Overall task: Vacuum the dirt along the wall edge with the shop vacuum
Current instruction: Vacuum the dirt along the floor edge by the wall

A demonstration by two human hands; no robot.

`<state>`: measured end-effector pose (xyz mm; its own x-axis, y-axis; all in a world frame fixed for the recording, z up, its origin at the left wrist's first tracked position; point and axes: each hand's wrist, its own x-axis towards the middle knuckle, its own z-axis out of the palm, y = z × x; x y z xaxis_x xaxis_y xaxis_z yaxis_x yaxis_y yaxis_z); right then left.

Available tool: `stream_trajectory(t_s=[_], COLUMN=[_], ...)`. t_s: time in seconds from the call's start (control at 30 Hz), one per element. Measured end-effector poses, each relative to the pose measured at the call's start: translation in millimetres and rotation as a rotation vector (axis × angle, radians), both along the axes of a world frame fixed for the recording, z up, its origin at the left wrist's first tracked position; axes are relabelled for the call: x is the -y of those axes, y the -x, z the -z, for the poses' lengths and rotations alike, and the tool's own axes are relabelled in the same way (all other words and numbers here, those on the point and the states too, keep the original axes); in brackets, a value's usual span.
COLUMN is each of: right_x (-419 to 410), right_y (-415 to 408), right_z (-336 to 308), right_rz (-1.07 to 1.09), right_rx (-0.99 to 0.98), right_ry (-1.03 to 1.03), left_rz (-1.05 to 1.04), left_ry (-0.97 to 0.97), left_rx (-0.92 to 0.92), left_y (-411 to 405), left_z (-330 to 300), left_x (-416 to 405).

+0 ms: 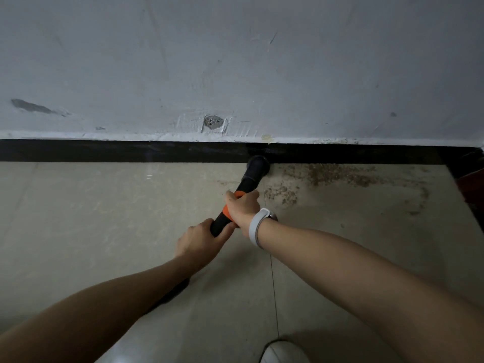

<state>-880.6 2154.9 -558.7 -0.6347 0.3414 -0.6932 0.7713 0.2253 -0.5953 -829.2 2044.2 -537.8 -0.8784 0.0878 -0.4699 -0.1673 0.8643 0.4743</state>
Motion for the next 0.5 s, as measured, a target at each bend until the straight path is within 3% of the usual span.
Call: stream_trajectory(t_s=[0.1,0.27,0.5], right_x=[29.5,86.1,129.4], right_y=[-7.2,-10.4,-8.4], right_z=[-3.6,-4.7,-4.2], right_rz=[-0.004,0.003,-0.072], right_rx=[-0.005,0.065,0.117], right_ry=[0.172,0.398,0.436], left_rz=[-0.149,-0.311,-0.494], left_ry=[-0.181,-0.243,-0.346], left_rx=[0.080,0.155,0.278], left_y=[-4.3,-19.0,-21.6], left_z=[-3.1,-10.0,-11.6], left_x=[33.6,86.4,129.0])
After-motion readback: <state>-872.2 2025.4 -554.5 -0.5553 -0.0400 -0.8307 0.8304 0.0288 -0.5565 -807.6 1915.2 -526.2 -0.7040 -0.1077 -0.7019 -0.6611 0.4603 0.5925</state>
